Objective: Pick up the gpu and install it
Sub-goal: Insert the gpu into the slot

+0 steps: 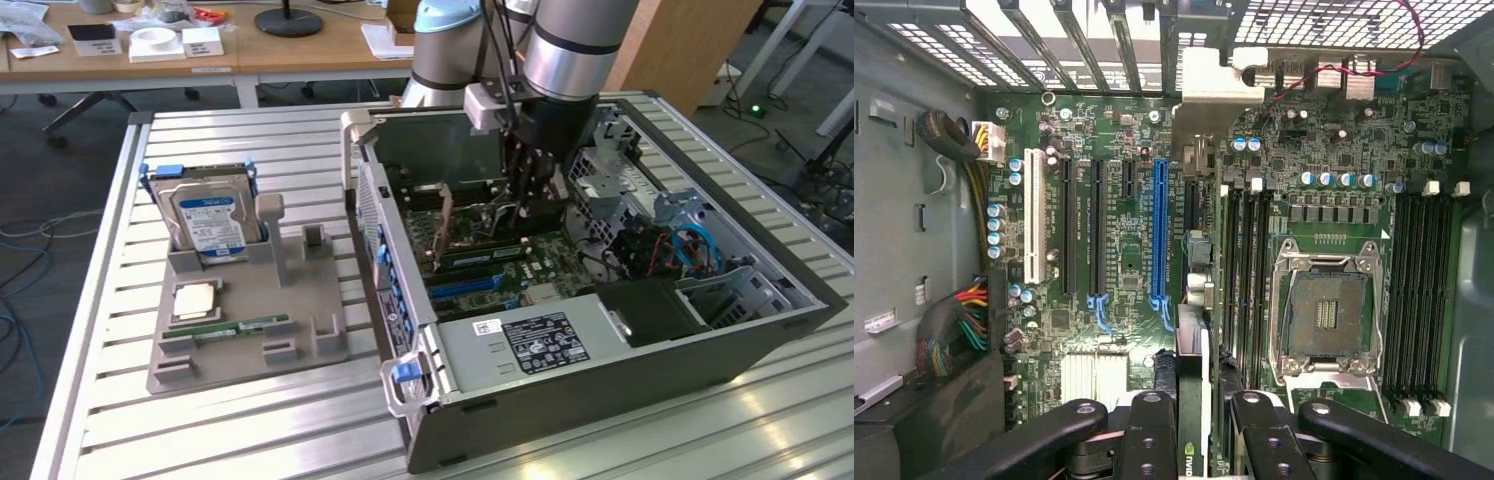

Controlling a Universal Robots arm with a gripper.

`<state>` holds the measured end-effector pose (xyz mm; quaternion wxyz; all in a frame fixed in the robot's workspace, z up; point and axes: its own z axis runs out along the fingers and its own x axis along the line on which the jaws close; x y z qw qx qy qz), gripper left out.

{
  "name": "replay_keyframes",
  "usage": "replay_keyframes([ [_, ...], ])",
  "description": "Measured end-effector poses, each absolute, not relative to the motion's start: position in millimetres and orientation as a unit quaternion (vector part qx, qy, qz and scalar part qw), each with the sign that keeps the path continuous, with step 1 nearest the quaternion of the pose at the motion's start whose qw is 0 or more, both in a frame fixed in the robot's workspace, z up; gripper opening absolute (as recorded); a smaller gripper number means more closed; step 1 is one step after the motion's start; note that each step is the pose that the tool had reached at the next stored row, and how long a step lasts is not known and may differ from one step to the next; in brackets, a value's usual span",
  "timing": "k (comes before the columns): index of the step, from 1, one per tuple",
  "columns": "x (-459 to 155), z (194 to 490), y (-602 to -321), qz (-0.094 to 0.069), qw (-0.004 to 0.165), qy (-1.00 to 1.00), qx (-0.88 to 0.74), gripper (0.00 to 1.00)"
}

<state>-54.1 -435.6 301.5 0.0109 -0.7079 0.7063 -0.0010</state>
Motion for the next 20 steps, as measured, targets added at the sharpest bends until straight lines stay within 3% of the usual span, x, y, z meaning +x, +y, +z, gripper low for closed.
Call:
replay_keyframes([
  [20,-55.9,289.5,-435.7,-0.001,0.011,0.706,-0.708,0.26],
])
